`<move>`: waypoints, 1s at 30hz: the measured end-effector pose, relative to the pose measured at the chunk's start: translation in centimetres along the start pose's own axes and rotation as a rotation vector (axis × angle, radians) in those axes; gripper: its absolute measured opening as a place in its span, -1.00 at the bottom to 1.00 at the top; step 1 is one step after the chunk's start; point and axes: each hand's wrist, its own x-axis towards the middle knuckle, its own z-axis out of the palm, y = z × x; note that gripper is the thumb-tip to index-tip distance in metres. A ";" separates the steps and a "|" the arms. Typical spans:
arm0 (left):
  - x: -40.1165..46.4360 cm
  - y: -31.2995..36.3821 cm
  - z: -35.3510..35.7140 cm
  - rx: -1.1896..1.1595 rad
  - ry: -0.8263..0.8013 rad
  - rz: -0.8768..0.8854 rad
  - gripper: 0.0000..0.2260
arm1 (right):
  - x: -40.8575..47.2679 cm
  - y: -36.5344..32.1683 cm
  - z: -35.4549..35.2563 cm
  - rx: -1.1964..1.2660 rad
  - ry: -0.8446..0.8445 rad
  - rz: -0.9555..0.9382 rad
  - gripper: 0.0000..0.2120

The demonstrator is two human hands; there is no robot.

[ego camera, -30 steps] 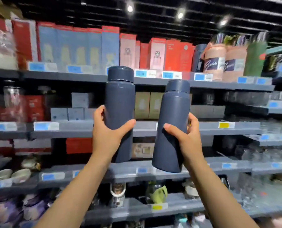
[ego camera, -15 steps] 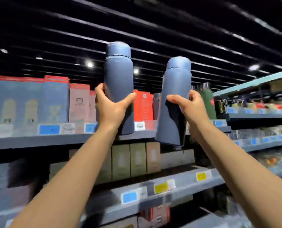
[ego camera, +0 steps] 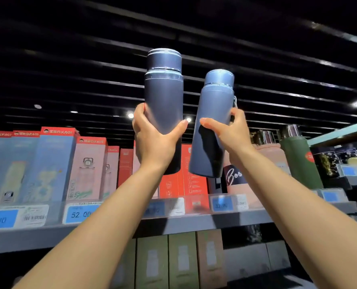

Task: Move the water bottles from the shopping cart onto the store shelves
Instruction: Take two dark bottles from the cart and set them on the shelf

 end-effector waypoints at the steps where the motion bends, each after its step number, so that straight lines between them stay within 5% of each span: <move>1: 0.1 -0.3 0.7 0.022 -0.005 0.019 -0.22 | 0.5 0.8 0.0 -0.004 -0.022 -0.014 -0.28; 5: 0.0 -1.5 3.2 0.136 -0.015 0.065 -0.21 | 2.4 4.0 0.5 -0.036 -0.098 -0.040 -0.29; 12: -1.1 -4.7 5.2 0.260 -0.008 -0.108 -0.22 | 3.1 9.1 0.6 -0.164 -0.215 0.015 -0.27; 22: -2.5 -6.8 6.0 0.098 -0.125 -0.519 -0.29 | 2.1 12.6 -0.2 -0.228 -0.346 0.144 -0.41; 30: -2.5 -7.0 5.3 0.054 -0.264 -0.687 -0.35 | 1.5 11.9 -0.9 -0.413 -0.377 0.139 -0.30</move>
